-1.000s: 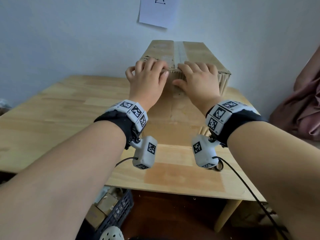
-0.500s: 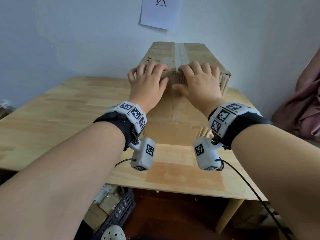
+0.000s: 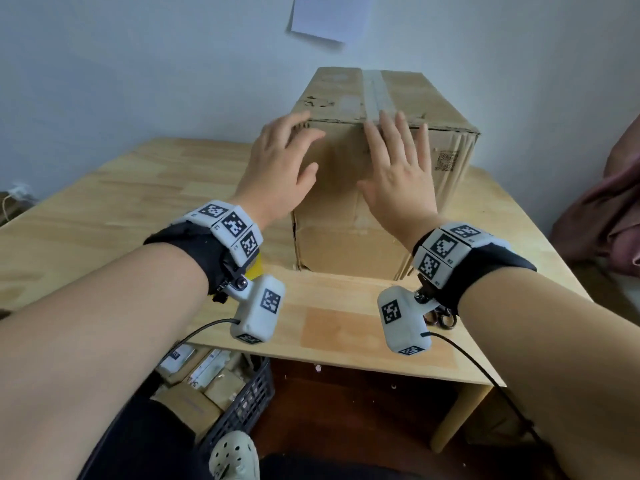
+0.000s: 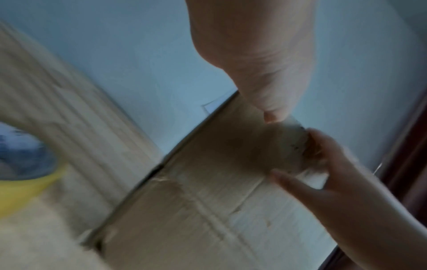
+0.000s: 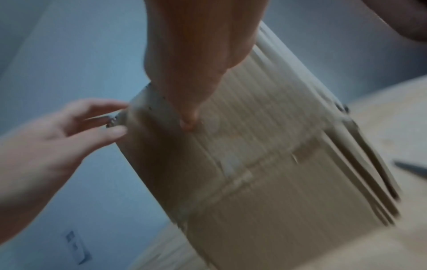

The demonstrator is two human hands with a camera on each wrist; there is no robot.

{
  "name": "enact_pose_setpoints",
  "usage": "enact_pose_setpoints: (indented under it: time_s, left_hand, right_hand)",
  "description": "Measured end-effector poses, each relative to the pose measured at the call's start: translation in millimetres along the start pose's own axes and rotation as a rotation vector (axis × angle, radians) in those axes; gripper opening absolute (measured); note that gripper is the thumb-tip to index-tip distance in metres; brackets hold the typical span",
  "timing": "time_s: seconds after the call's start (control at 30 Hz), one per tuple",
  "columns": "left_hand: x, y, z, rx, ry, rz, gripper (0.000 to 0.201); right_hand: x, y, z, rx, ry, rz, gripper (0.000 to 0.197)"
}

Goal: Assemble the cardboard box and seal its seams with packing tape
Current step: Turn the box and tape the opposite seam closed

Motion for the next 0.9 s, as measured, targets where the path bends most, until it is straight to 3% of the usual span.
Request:
enact_pose_setpoints:
  time_s: [0.07, 0.1, 0.17, 0.27, 0.37, 0.57, 0.7, 0.9]
  left_hand:
    - [-10.0, 1.0, 25.3, 0.025, 0.079, 0.006, 0.036]
    - [-16.5, -3.7, 38.4, -0.019, 0.120, 0.025, 0.034]
    - [-32.2, -19.6, 64.2, -0.187, 0.212, 0.070, 0.033]
    - [-56.1, -43.2, 97.4, -0.419, 0.353, 0.083, 0.038]
    - [-71.2, -63.8, 118.3, -0.546, 0.443, 0.097, 0.048]
    - [-90.5, -110.5, 135.4, -0.834, 0.394, 0.007, 0.067]
    - [-93.9, -128.0, 140.6, -0.960, 0.373, -0.037, 0.055]
    - [-84.8, -136.3, 137.6, -1.048, 0.340, -0.024, 0.030]
  right_hand:
    - [-14.2, -5.9, 21.8, 0.091, 0.157, -0.165, 0.053]
    - [-22.4, -13.5, 33.1, 0.065, 0.220, -0.233, 0.048]
    - [-38.7, -33.4, 48.2, -0.144, 0.224, -0.322, 0.041]
    - [-52.1, -72.6, 62.3, -0.607, 0.087, -0.272, 0.036]
    - [-55.5, -98.5, 67.6, -0.820, -0.049, -0.264, 0.028]
    - [-66.1, -131.2, 66.9, -0.992, -0.073, -0.195, 0.028]
    - [-77.2, -140.8, 67.8, -1.068, -0.032, -0.154, 0.025]
    - [-83.3, -149.3, 74.5, -1.103, -0.087, -0.237, 0.027]
Point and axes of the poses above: each hand's wrist, its own z-axis away from the middle knuckle, its own y-axis out of the back of the hand, x = y × z, the point moved 6 cm from there along -z, towards the middle knuckle, and after that the axes turned 13 degrees about -y, right-handed, at the moved point
